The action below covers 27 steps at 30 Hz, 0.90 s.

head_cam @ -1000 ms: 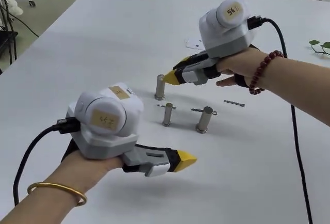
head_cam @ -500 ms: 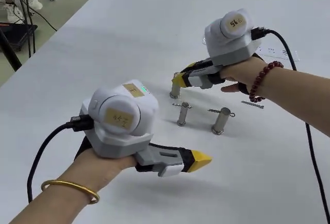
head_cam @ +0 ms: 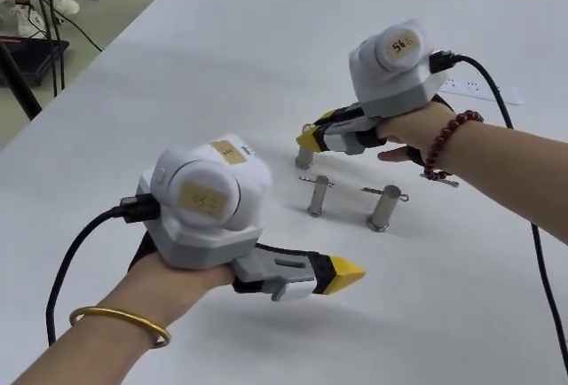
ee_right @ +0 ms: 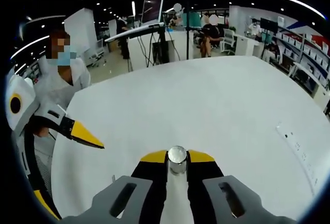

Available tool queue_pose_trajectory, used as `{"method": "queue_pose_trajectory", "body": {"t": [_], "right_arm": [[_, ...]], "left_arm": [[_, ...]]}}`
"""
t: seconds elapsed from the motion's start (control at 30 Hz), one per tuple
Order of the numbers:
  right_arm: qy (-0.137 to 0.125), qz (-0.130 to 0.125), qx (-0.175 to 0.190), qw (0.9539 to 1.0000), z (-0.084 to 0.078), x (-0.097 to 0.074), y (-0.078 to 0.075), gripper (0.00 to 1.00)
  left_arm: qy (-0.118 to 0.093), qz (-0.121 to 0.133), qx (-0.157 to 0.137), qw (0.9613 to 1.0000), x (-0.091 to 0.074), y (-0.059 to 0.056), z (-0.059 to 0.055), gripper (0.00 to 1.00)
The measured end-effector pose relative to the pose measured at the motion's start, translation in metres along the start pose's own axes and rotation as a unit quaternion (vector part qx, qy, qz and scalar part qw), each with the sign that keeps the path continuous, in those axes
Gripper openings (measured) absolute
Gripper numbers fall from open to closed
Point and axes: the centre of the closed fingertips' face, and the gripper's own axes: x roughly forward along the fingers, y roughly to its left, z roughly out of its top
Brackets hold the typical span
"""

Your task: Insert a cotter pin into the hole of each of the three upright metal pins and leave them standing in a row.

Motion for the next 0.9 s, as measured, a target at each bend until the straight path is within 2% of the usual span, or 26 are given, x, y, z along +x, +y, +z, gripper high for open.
{"method": "queue_pose_trajectory", "body": {"t": [0.23,0.4,0.67,0.9], "right_arm": [[0.009,0.005,-0.014,0.9998,-0.006,-0.006,0.002,0.08],[0.016,0.006,-0.019,0.9997,-0.013,-0.015,0.001,0.07],[0.015,-0.002,-0.019,0.9997,-0.025,-0.039,-0.003,0.07],[0.021,-0.007,-0.016,0.9996,-0.043,-0.059,-0.007,0.07]], "left_arm": [[-0.006,-0.006,-0.002,1.0,-0.001,-0.002,0.002,0.99],[-0.009,-0.016,-0.004,0.9998,-0.001,-0.005,0.004,0.99],[-0.009,-0.013,0.006,0.9998,-0.002,-0.004,0.006,0.99],[-0.013,-0.021,0.013,0.9996,-0.001,-0.009,0.009,0.99]]}}
